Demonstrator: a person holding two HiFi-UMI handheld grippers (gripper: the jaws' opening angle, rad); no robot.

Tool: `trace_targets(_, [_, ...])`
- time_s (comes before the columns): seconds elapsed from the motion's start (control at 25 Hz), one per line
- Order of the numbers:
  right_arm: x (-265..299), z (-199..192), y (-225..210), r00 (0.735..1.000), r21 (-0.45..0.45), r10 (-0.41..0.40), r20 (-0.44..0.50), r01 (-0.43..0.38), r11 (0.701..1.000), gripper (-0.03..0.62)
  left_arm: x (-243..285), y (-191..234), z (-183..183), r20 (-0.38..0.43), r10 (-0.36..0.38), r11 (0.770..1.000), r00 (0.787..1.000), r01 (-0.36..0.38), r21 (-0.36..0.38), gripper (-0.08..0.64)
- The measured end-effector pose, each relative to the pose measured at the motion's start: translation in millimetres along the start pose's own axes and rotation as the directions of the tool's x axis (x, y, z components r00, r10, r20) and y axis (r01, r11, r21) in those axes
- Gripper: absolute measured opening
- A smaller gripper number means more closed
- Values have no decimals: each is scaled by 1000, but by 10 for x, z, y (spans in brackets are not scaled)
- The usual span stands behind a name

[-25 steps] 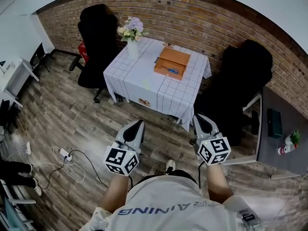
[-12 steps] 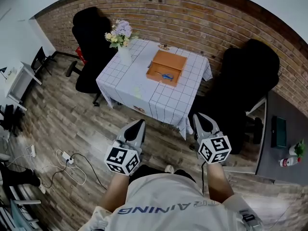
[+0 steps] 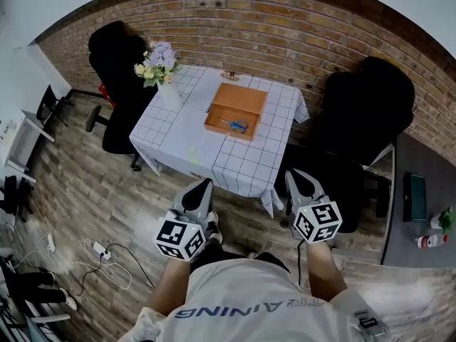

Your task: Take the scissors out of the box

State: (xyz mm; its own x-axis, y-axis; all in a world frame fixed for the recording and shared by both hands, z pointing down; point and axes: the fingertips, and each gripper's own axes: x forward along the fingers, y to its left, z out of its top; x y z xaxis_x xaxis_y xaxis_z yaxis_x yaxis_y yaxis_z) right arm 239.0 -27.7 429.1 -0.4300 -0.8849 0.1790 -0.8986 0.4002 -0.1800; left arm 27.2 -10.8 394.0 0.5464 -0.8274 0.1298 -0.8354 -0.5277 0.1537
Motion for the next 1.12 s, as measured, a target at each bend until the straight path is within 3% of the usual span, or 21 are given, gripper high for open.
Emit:
trace_targets(0.68, [1725,359,-42,990,-42,-127,-68,124,991,14,1220,1562,378,-16,-134,990,991,133,-43,2])
trace_targets(1.0, [2397,316,-54,967,-39,-229,-112,226,973,14,1581,2272,302,-58,-181,981,982,176,-76,2])
trace_targets(1.12, [2580,306,-53,966,-45,-227,-121,223,974,14,1672,2391,230,-75,-194,979,978,187,-86,2])
